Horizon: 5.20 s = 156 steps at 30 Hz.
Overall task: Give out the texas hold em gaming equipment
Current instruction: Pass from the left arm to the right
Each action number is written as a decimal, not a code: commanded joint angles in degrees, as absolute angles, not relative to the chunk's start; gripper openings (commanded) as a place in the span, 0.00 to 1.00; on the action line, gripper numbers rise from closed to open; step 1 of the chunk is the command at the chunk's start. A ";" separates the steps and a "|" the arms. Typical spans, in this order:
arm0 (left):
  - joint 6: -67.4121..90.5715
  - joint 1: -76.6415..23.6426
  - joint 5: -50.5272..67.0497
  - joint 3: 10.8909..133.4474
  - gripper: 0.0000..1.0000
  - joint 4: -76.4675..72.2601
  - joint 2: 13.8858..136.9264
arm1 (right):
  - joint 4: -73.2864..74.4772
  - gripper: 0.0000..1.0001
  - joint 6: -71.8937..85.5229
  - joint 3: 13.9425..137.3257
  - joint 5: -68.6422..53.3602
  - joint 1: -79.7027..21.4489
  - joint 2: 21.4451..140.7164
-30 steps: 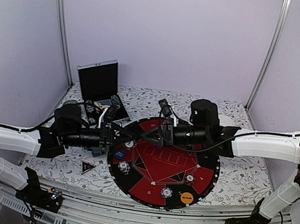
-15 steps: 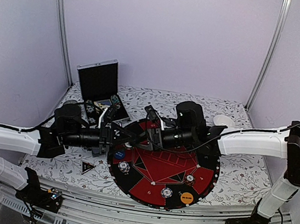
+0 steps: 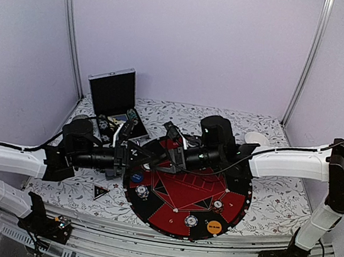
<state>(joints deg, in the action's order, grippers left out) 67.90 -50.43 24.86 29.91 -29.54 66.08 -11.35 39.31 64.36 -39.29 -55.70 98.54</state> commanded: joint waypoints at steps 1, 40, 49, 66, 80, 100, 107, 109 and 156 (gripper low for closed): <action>67.83 -49.98 24.65 30.61 0.65 -30.22 65.42 | -10.23 0.03 38.17 65.57 -38.77 -55.94 98.06; 66.57 -49.92 23.74 30.23 0.10 -29.97 66.18 | -6.69 0.09 38.11 64.28 -38.78 -54.74 93.93; 66.56 -49.83 23.73 30.23 0.00 -29.79 66.18 | -5.38 0.29 37.56 63.88 -38.23 -54.72 92.78; 66.31 -49.85 23.87 30.75 0.00 -29.88 66.26 | -11.41 0.34 40.41 58.79 -39.09 -54.76 88.72; 66.20 -49.92 24.48 31.67 0.00 -29.97 66.62 | -15.53 0.20 41.66 61.95 -41.26 -55.59 94.17; 65.66 -49.97 25.08 31.65 0.34 -30.00 67.19 | -15.88 0.02 40.48 59.93 -39.58 -55.61 92.11; 64.78 -50.00 24.53 32.04 0.40 -28.70 67.46 | -15.57 0.02 40.61 59.59 -39.20 -55.56 91.52; 64.64 -49.96 24.38 31.94 0.43 -28.36 67.29 | -15.32 0.02 40.54 59.27 -39.07 -55.53 91.18; 61.06 -50.17 25.40 33.74 0.60 -23.54 66.85 | -11.18 0.02 38.98 58.40 -38.12 -53.08 88.23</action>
